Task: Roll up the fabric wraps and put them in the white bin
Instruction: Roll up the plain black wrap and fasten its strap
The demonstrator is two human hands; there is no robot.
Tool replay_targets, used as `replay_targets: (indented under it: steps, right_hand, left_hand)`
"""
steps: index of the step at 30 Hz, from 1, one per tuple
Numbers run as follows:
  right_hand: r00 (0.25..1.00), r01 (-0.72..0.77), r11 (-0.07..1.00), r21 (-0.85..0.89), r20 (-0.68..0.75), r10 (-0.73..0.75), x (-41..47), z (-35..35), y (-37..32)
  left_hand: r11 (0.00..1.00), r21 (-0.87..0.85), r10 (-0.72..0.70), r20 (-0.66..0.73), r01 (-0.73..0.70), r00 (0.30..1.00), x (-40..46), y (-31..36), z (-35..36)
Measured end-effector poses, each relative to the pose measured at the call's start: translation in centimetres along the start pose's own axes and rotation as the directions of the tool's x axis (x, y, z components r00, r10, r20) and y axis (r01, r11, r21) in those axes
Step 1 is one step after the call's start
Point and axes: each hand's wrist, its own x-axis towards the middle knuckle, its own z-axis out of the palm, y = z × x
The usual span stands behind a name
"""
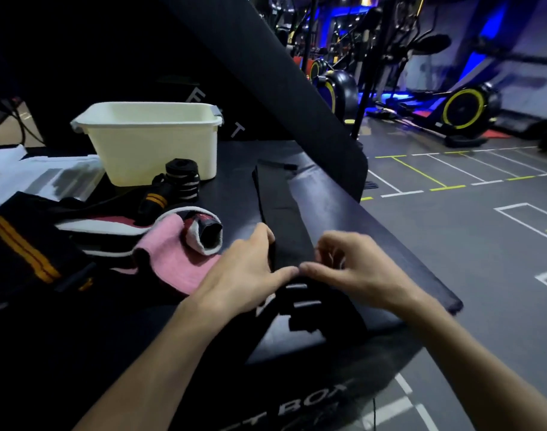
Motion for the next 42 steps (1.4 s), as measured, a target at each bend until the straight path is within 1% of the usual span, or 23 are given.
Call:
replay_targets:
  steps: [2,4,6,8,10,14,16,18,21,26,29,32,35,39,42]
  right_hand:
    - [1.0,0.002,0.999,0.039,-0.01,-0.001,-2.5,0.5,0.0]
    - [1.0,0.018,0.998,0.058,-0.022,-0.017,-4.2,1.1,-0.1]
    - [0.998,0.052,0.996,0.072,-0.042,-0.049,-5.2,1.5,0.0]
    - [0.996,0.079,0.993,0.084,-0.057,-0.075,-6.0,1.6,0.3]
    - [0.991,0.109,0.993,0.037,-0.083,-0.106,-6.8,1.8,0.6]
    - [0.969,0.153,0.981,-0.116,-0.179,-0.172,-8.5,2.7,0.7]
    - [0.962,0.154,0.979,-0.132,-0.204,-0.179,-9.1,3.2,0.4]
    - [0.955,0.141,0.985,-0.097,-0.25,-0.162,-9.6,3.3,0.1]
    - [0.937,0.143,0.989,-0.047,-0.316,-0.151,-10.1,3.5,-0.5]
    - [0.939,0.173,0.985,-0.03,-0.298,-0.174,-10.6,3.8,-1.2]
    - [0.94,0.2,0.98,-0.017,-0.279,-0.197,-10.8,3.8,-1.5]
    - [0.948,0.181,0.978,0.103,-0.285,-0.145,-10.8,3.5,-2.1]
    - [0.937,0.167,0.965,0.202,-0.336,-0.092,-10.5,3.2,-2.9]
    - [0.922,0.123,0.944,0.307,-0.388,0.006,-9.8,3.3,-3.6]
    - [0.915,0.116,0.937,0.33,-0.402,0.028,-9.3,3.4,-3.8]
  left_hand:
    - [0.996,0.054,0.077,-0.035,-0.075,0.996,-0.5,0.5,-0.3]
    - [0.987,0.074,0.149,-0.054,-0.145,0.987,-1.1,0.5,-0.6]
    - [0.97,0.085,0.229,-0.01,-0.227,0.973,-1.5,0.1,-0.6]
    - [0.956,0.055,0.285,0.055,-0.288,0.957,-1.9,-0.3,-0.3]
    - [0.949,0.019,0.313,0.068,-0.315,0.947,-2.3,-0.7,0.0]
    - [0.93,-0.07,0.364,0.038,-0.361,0.931,-3.2,-0.8,0.0]
    - [0.916,-0.102,0.395,0.05,-0.389,0.917,-3.6,-0.7,0.1]
    - [0.911,-0.146,0.401,0.104,-0.385,0.91,-3.9,-0.4,0.2]
    - [0.927,-0.194,0.352,0.154,-0.321,0.923,-4.2,0.1,0.3]
    - [0.914,-0.262,0.346,0.108,-0.309,0.932,-4.0,0.0,0.3]
    - [0.91,-0.26,0.356,0.094,-0.323,0.93,-3.9,0.2,0.4]
    - [0.907,-0.277,0.344,0.055,-0.317,0.937,-3.6,0.4,0.3]
    - [0.9,-0.315,0.322,0.013,-0.302,0.947,-3.2,0.1,0.2]
    - [0.896,-0.347,0.303,0.023,-0.277,0.953,-2.9,0.1,0.3]
    - [0.893,-0.376,0.288,0.059,-0.246,0.956,-2.7,0.0,0.5]
